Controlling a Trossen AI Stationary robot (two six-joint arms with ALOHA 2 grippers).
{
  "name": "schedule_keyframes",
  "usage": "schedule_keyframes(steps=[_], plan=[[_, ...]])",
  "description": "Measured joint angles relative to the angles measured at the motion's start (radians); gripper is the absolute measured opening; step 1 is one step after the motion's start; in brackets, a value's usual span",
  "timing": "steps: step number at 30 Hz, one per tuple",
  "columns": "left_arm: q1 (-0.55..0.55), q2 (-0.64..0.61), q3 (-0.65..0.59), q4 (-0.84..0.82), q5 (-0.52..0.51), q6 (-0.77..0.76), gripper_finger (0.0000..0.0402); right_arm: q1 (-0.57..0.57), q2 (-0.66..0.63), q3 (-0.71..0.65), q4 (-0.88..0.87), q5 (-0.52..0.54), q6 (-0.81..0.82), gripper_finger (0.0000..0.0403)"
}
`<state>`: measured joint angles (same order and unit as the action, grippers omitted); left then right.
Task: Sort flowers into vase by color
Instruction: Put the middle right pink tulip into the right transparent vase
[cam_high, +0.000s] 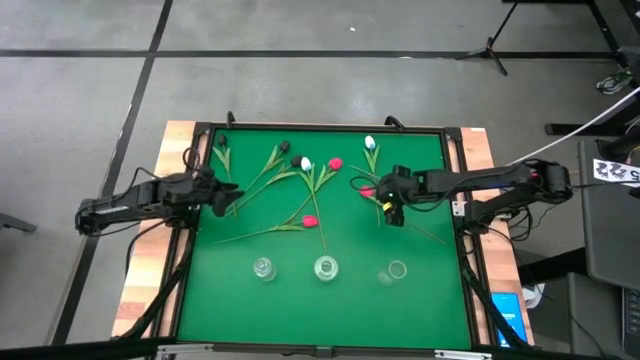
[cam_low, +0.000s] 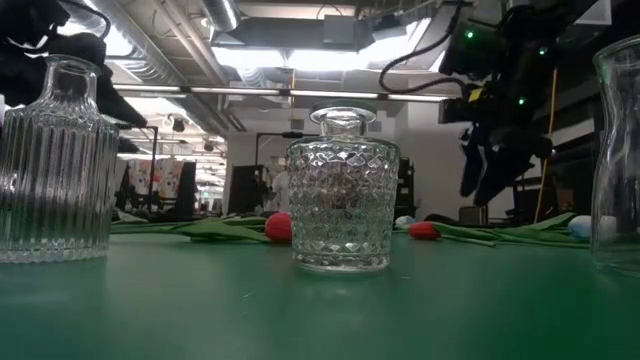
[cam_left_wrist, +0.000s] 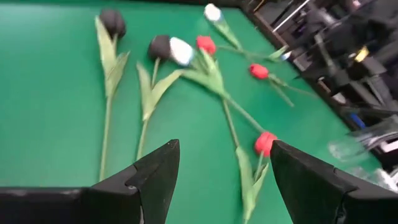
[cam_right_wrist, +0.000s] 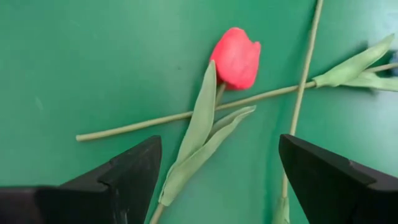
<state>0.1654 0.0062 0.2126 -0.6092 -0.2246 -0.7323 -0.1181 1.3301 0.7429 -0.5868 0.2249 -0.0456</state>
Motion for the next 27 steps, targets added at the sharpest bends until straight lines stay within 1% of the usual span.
schedule_keyframes(steps=[3,5,7,13,16,21,27], plan=[[0.0,-0.001,-0.028,0.17,-0.009,0.094,0.0246,0.0,0.024,0.0,0.004,-0.001,0.0,0.0323],[0.0,-0.001,-0.062,0.277,-0.01,0.129,0.0246,0.0,0.031,0.0,0.012,-0.011,0.0,0.0323],[-0.002,-0.001,-0.106,0.325,-0.007,0.13,0.0246,0.0,0.034,0.0,0.018,-0.018,0.006,0.0323],[-0.016,-0.001,-0.122,0.366,0.005,0.178,0.0246,0.0,0.034,-0.012,0.021,-0.016,0.026,0.0323],[-0.016,0.0,-0.122,0.364,0.013,0.182,0.0246,0.0,0.034,-0.06,0.075,-0.031,0.073,0.032],[-0.016,0.0,-0.122,0.362,0.025,0.182,0.0246,0.0,0.035,-0.142,0.158,-0.044,0.128,0.0286],[-0.016,0.0,-0.118,0.339,0.076,0.182,0.0246,0.0,0.034,-0.146,0.176,-0.032,0.121,0.0251]])
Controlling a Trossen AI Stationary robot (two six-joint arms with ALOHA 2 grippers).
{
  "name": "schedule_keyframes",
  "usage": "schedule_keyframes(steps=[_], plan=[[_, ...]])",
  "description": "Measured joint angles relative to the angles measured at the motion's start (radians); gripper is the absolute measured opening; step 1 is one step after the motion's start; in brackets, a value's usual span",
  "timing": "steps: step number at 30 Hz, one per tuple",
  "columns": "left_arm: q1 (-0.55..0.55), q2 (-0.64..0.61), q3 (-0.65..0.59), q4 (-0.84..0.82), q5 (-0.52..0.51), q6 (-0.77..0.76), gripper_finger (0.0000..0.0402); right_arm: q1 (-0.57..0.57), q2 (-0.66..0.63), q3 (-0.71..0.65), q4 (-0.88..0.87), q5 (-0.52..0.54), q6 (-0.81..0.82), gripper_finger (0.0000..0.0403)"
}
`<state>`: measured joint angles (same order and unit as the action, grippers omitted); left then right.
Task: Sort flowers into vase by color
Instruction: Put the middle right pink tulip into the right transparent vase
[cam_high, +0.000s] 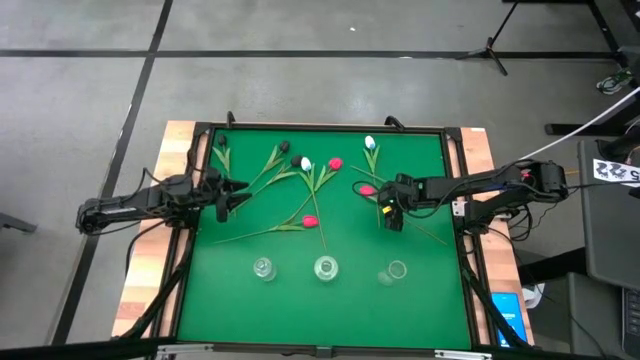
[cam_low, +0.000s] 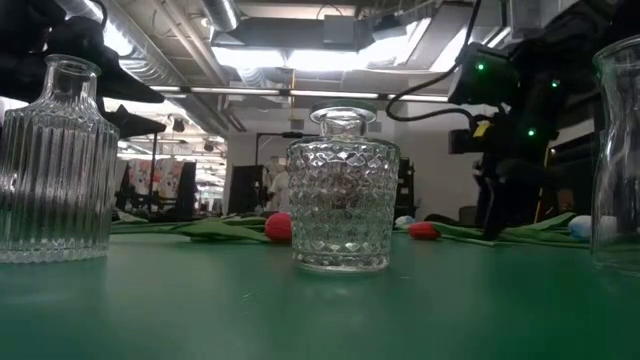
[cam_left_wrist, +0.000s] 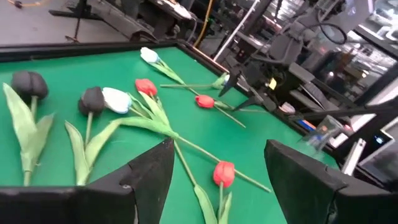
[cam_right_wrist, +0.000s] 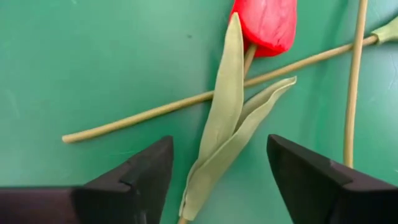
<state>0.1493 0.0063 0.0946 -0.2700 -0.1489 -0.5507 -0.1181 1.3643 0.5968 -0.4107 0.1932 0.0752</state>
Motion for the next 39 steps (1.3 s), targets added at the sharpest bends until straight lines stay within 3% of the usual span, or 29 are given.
schedule_keyframes(steps=[5,22,27,34,39], plan=[[0.0,0.0,0.013,-0.07,0.001,-0.008,0.0246,0.0,0.001,0.0,-0.009,0.005,0.023,0.0204],[0.001,0.0,0.013,-0.071,-0.004,-0.001,0.0246,0.0,0.061,0.004,0.008,-0.047,0.034,0.0012],[0.001,0.0,0.013,-0.072,-0.005,-0.001,0.0246,0.0,0.03,0.044,0.005,-0.037,0.034,0.0014],[0.001,0.001,0.013,-0.072,-0.005,-0.001,0.0246,0.0,-0.072,0.135,0.019,0.062,0.025,0.0009],[0.001,0.001,0.013,-0.072,-0.008,0.0,0.0246,0.042,-0.2,0.17,0.224,0.141,-0.025,0.0005]])
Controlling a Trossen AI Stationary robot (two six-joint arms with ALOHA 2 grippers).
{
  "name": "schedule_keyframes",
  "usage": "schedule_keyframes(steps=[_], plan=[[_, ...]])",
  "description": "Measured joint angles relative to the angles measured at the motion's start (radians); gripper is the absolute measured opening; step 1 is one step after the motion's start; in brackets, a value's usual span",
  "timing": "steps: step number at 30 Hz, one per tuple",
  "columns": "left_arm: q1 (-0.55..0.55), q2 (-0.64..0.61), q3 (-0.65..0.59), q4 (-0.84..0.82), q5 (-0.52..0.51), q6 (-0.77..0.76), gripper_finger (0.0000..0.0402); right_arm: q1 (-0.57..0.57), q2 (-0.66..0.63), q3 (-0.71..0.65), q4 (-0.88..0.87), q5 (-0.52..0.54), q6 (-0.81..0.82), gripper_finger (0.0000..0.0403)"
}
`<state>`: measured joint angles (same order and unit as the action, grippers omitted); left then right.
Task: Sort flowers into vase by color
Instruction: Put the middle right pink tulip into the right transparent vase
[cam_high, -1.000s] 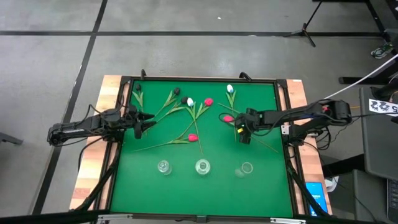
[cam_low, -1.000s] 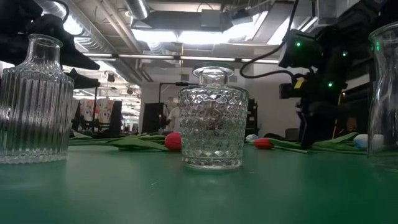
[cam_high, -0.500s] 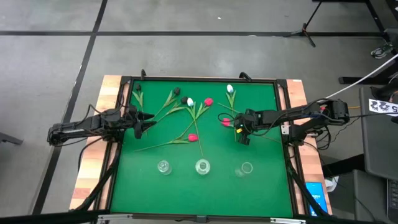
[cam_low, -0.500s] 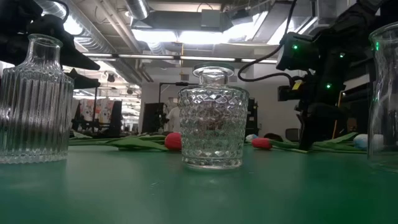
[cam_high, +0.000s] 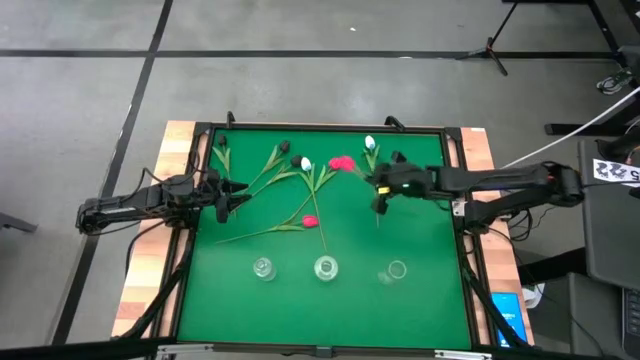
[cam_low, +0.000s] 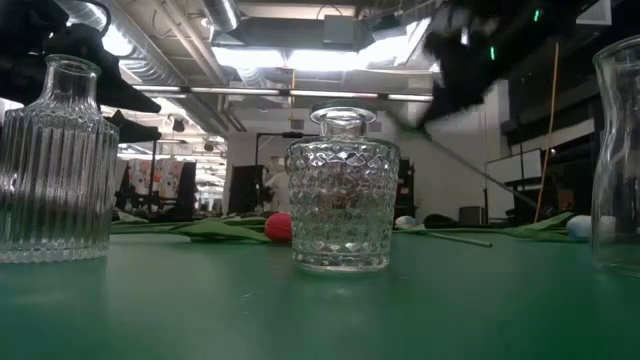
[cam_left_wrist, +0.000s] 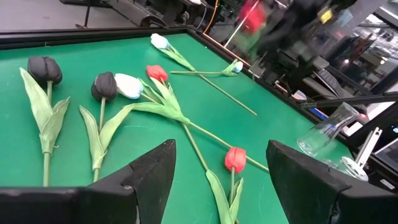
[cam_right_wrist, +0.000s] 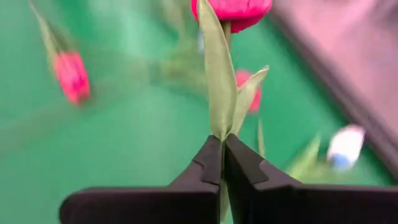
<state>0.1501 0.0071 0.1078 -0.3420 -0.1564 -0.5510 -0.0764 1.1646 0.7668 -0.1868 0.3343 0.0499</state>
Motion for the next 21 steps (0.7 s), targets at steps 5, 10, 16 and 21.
schedule_keyframes(steps=[5,10,16,21], plan=[[0.0,0.0,0.0,-0.001,-0.004,0.0,0.0246,0.164,-0.164,0.003,0.278,0.176,-0.17,0.0004],[0.0,0.0,0.0,-0.001,-0.006,0.0,0.0246,0.442,-0.257,0.003,0.419,0.429,-0.265,0.0005],[0.0,0.0,0.0,-0.001,-0.007,-0.023,0.0246,0.775,-0.179,0.003,0.783,0.717,-0.583,0.0006],[0.0,0.0,0.0,-0.001,-0.007,-0.05,0.0246,0.957,-0.057,0.003,1.056,0.993,-0.739,0.0007]])
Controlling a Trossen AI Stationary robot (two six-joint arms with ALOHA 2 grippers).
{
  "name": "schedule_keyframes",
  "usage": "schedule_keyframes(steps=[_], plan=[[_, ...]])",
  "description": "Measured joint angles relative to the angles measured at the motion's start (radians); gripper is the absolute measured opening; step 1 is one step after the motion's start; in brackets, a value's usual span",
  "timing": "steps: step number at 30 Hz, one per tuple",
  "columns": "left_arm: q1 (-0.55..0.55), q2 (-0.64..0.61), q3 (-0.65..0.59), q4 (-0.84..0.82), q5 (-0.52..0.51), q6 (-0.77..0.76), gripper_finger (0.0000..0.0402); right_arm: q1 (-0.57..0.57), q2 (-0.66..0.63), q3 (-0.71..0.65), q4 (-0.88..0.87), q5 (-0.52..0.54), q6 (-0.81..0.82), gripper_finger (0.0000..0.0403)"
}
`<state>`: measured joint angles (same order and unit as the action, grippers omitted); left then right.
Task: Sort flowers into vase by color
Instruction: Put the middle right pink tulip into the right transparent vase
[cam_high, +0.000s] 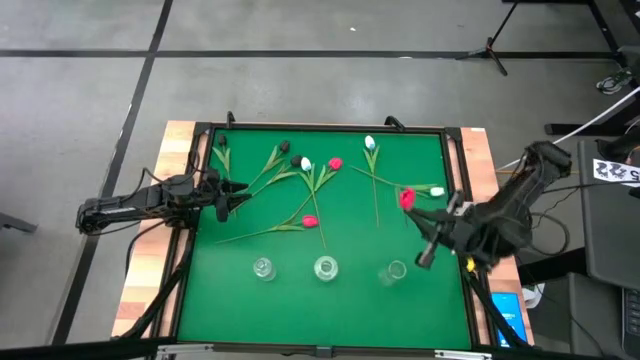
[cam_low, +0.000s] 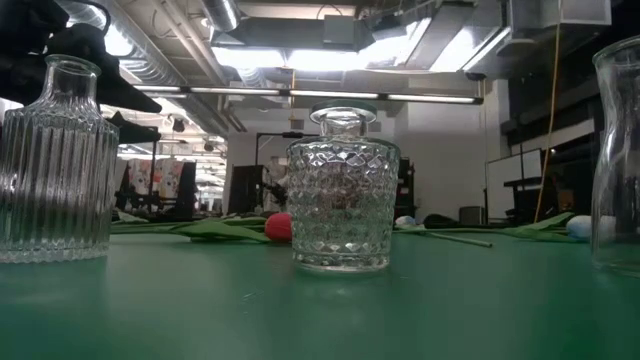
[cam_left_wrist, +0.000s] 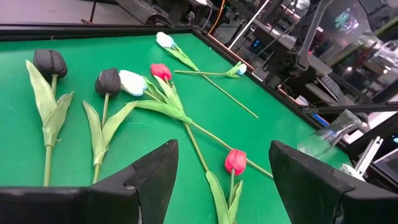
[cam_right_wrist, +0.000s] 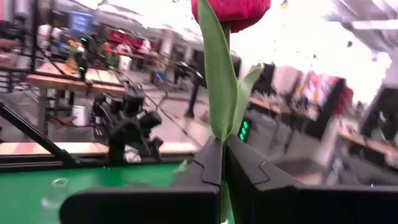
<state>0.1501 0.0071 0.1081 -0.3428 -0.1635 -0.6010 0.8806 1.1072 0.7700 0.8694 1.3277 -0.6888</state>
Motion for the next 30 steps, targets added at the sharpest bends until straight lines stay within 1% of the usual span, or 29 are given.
schedule_keyframes(steps=[2,6,7,11,12,13,14,16,21,26,30], plan=[[0.0,0.0,0.0,0.0,0.0,0.0,0.0246,0.021,0.048,0.0,0.097,0.007,0.0,0.0007],[0.0,0.0,0.0,0.0,0.0,-0.001,0.0246,0.029,0.137,0.0,0.295,-0.027,-0.004,0.0007],[0.0,0.0,0.0,0.0,0.0,-0.001,0.0246,0.029,0.152,0.0,0.352,-0.06,-0.015,0.0007],[0.0,0.0,0.0,0.0,-0.001,-0.002,0.0246,0.038,0.194,0.013,0.562,-0.276,-0.112,0.0007],[0.0,0.0,0.0,0.0,-0.001,-0.002,0.0246,0.053,0.199,0.02,0.595,-0.303,-0.141,0.0007],[0.0,0.0,0.0,0.0,-0.001,-0.002,0.0246,0.074,0.201,0.028,0.628,-0.301,-0.173,0.0007],[0.0,0.0,0.0,0.0,-0.001,-0.002,0.0246,0.097,0.201,0.039,0.659,-0.277,-0.204,0.0005],[0.0,0.0,0.0,0.0,-0.002,-0.002,0.0247,0.148,0.198,0.065,0.699,-0.195,-0.241,0.0004],[0.0,0.0,0.0,0.0,-0.001,-0.004,0.0247,0.246,0.2,0.122,0.694,-0.081,-0.276,0.0004],[0.0,0.0,0.0,0.0,-0.004,-0.005,0.0247,0.256,0.201,0.117,0.688,-0.027,-0.315,0.0003],[0.0,0.0,0.0,0.0,-0.005,-0.024,0.0247,0.234,0.205,0.065,0.698,-0.032,-0.284,0.0002]])
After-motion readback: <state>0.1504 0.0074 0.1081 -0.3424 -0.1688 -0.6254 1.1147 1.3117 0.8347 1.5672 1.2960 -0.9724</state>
